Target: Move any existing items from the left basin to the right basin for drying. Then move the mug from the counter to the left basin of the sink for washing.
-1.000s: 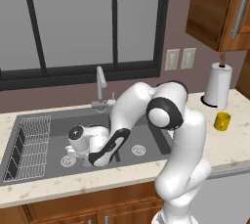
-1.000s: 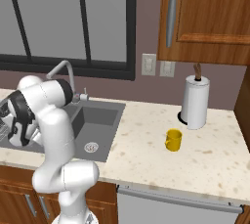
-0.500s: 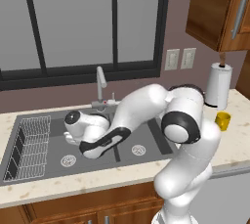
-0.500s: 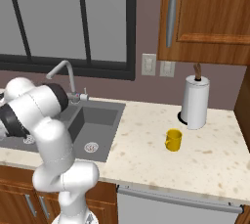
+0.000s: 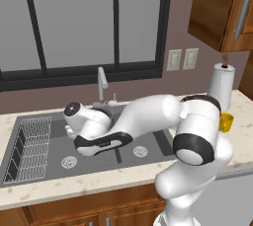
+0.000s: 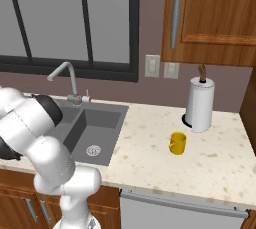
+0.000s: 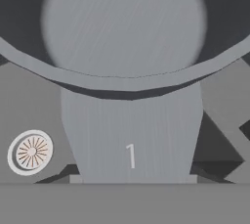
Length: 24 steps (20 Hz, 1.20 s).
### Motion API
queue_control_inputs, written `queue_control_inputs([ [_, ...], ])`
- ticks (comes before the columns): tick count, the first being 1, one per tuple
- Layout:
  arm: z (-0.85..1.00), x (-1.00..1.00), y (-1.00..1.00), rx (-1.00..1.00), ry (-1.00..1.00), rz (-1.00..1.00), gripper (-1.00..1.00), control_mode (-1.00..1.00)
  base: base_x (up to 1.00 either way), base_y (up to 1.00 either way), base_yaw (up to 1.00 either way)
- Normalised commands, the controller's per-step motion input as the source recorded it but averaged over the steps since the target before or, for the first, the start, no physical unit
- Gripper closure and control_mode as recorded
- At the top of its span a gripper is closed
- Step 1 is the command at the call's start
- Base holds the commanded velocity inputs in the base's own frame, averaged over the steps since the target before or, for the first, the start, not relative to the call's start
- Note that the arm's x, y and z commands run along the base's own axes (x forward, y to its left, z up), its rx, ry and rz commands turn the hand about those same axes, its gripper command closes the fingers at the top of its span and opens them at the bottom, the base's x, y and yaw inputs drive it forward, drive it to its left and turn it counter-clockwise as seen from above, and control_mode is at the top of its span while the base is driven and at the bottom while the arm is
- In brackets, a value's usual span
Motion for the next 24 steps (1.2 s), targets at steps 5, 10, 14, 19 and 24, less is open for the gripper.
queue_control_inputs([
  [5, 0.21, -0.38, -0.28, 0.0, -0.03, -0.04, 1.0, -1.0, 0.0, 0.0, 0.0],
  [10, 0.27, -0.28, -0.36, 0.0, -0.02, -0.05, 1.0, -1.0, 0.0, 0.0, 0.0],
  [14, 0.22, -0.14, -0.52, 0.02, 0.0, -0.04, 1.0, -1.0, 0.0, 0.0, 0.0],
  [19, 0.07, -0.08, -0.54, 0.04, 0.0, -0.04, 1.0, -1.0, 0.0, 0.0, 0.0],
  [24, 0.02, -0.01, -0.55, 0.04, 0.0, -0.02, 1.0, -1.0, 0.0, 0.0, 0.0],
])
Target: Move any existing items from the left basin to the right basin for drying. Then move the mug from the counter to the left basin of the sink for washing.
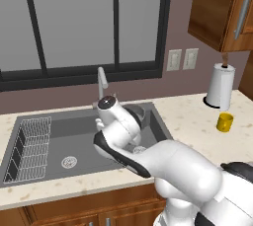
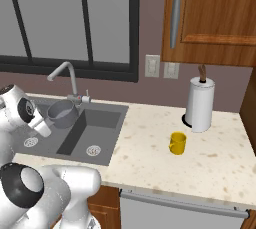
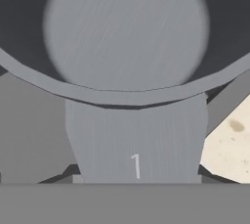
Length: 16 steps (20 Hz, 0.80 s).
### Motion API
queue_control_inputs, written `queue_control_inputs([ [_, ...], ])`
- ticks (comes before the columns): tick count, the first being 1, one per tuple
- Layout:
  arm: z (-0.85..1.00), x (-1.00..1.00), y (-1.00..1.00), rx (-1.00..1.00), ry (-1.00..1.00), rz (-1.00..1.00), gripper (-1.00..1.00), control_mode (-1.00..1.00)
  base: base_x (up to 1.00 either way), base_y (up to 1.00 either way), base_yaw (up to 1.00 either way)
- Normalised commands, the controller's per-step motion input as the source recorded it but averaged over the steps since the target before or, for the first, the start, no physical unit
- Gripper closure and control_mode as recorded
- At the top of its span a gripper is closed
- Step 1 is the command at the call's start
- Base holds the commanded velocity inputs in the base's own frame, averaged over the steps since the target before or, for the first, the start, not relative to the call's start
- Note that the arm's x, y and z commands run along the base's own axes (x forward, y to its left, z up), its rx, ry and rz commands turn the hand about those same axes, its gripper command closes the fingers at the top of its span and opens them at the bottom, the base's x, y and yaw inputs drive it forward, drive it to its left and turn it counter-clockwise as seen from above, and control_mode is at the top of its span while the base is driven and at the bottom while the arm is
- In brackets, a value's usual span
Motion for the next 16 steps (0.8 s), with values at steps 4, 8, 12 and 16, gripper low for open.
queue_control_inputs([
  [4, 0.01, 0.0, -0.55, 0.03, 0.0, 0.0, 1.0, -1.0, 0.0, 0.0, 0.0],
  [8, 0.0, 0.12, -0.53, 0.04, 0.0, 0.0, 1.0, -1.0, 0.0, 0.0, 0.0],
  [12, -0.05, 0.27, -0.54, 0.06, 0.0, 0.02, 1.0, -1.0, 0.0, 0.0, 0.0],
  [16, -0.09, 0.27, -0.42, 0.06, 0.0, 0.01, 1.0, -1.0, 0.0, 0.0, 0.0],
])
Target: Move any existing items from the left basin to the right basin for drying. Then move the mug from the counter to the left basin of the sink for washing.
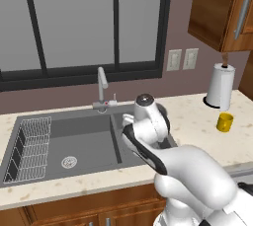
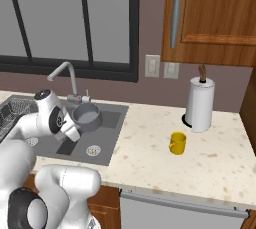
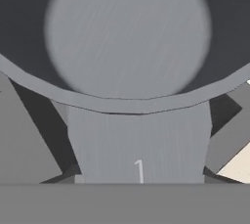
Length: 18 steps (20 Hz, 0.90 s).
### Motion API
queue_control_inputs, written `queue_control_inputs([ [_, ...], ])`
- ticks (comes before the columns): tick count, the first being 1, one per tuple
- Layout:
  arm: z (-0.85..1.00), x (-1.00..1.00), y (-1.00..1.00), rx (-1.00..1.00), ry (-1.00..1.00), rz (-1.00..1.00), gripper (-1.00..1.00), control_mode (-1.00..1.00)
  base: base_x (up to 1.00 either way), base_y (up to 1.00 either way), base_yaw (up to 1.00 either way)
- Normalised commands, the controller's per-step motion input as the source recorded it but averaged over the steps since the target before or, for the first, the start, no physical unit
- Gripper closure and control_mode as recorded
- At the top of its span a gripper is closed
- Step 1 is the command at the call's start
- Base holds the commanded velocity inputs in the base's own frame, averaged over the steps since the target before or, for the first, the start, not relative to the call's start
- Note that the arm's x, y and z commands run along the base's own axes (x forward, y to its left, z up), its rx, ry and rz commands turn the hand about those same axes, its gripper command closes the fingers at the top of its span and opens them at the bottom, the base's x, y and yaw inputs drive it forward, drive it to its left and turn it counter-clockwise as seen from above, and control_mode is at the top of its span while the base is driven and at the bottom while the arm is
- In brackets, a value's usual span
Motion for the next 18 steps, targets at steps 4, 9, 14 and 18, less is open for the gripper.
queue_control_inputs([
  [4, -0.11, 0.41, -0.36, 0.06, 0.0, 0.02, 1.0, -1.0, 0.0, 0.0, 0.0],
  [9, -0.14, 0.52, -0.27, 0.05, 0.02, 0.02, 1.0, -1.0, 0.0, 0.0, 0.0],
  [14, -0.21, 0.52, -0.09, 0.05, 0.07, 0.02, 1.0, -1.0, 0.0, 0.0, 0.0],
  [18, -0.28, 0.48, 0.01, 0.01, 0.1, 0.04, 1.0, -1.0, 0.0, 0.0, 0.0],
])
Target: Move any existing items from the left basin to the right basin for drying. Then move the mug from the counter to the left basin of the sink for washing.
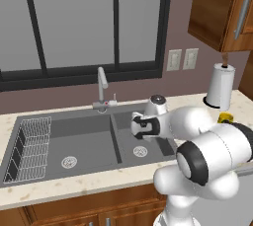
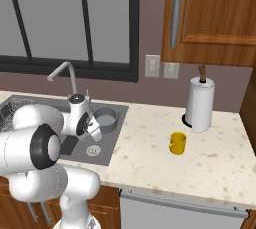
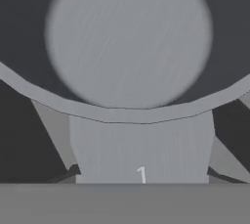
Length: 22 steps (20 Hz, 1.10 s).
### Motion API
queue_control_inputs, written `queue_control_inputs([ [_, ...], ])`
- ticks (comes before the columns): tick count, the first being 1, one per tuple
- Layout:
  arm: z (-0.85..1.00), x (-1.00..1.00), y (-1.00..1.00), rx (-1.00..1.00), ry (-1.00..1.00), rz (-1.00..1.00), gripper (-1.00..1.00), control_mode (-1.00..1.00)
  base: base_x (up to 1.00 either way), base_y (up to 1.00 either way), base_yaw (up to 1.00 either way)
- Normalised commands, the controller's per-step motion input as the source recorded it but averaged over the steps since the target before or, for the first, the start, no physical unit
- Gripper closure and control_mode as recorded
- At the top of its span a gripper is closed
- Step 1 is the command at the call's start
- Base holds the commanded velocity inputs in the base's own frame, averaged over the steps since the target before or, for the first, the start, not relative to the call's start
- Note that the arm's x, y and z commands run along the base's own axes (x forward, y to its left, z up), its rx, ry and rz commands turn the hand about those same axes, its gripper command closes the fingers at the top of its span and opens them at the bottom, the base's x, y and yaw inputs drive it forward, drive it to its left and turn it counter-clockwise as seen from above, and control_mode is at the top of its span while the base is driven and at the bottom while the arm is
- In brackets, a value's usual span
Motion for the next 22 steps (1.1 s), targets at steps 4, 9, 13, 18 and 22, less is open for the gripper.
queue_control_inputs([
  [4, -0.32, 0.42, 0.0, 0.0, 0.08, 0.05, 1.0, -1.0, 0.0, 0.0, 0.0],
  [9, -0.38, 0.38, 0.0, 0.0, 0.04, 0.04, 1.0, -1.0, 0.0, 0.0, 0.0],
  [13, -0.43, 0.36, 0.01, 0.0, 0.0, 0.03, 1.0, -1.0, 0.0, 0.0, 0.0],
  [18, -0.47, 0.34, 0.02, 0.0, 0.0, 0.03, 1.0, -1.0, 0.0, 0.0, 0.0],
  [22, -0.41, 0.15, 0.0, 0.0, 0.0, 0.05, 1.0, -1.0, 0.0, 0.0, 0.0],
])
